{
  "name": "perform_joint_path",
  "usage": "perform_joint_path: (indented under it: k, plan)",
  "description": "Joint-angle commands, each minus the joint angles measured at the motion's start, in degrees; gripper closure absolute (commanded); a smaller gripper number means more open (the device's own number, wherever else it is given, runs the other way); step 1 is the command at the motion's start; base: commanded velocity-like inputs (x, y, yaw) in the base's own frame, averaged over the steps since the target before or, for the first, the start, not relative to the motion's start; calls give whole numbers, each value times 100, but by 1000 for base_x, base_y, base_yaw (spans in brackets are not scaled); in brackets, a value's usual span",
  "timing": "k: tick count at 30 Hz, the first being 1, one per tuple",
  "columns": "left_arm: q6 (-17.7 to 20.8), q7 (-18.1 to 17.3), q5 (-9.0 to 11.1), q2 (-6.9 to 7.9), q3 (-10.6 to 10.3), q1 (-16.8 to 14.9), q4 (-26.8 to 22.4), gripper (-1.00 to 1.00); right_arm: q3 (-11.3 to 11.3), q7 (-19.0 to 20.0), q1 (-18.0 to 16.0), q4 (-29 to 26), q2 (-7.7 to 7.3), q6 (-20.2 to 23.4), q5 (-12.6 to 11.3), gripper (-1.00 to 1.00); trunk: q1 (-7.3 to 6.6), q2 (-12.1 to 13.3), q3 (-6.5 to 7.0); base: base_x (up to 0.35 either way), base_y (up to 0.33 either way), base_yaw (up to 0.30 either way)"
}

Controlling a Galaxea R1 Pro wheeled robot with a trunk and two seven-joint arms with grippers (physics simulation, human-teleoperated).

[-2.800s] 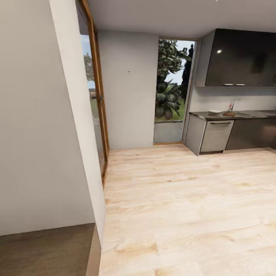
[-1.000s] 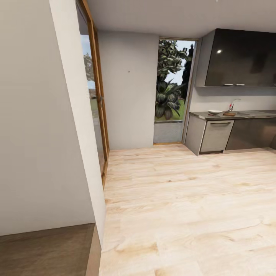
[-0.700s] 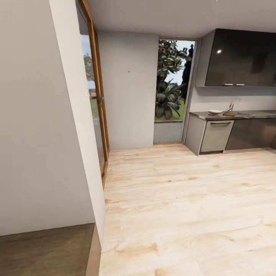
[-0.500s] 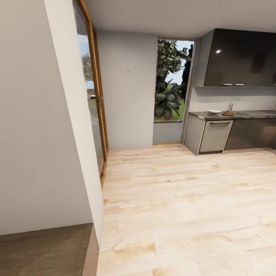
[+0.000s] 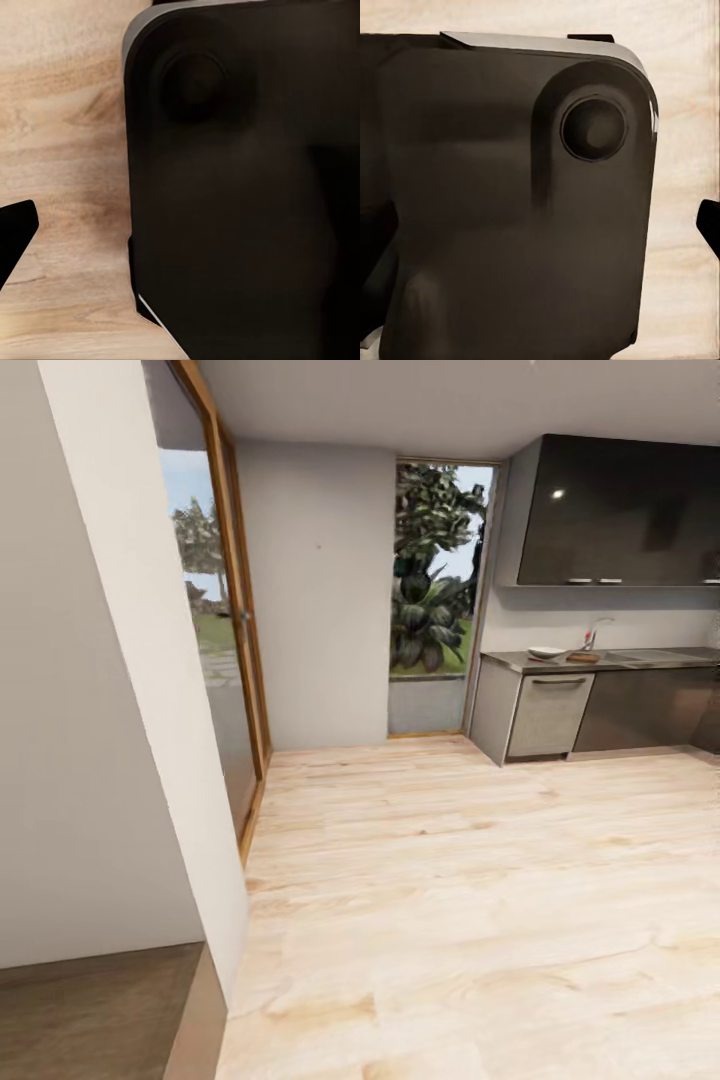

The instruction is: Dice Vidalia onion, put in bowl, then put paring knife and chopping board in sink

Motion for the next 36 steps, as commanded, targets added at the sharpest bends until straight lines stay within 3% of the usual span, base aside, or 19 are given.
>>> perform_joint_path:
  k: [1,12,36]
  plan:
    - [-13,3,-1,2,1,1,-5,-100,0,6,-3,5,0,-18,-1,-100,0,-2,-5,42,-318,0]
    - [-22,7,-1,7,4,2,-7,-100,17,23,-3,5,-7,-21,-1,-100,0,-2,-5,146,-298,-34]
    - [-30,7,25,21,21,2,-17,-100,27,23,-3,5,-8,-21,20,-100,0,-2,-5,238,-234,-231]
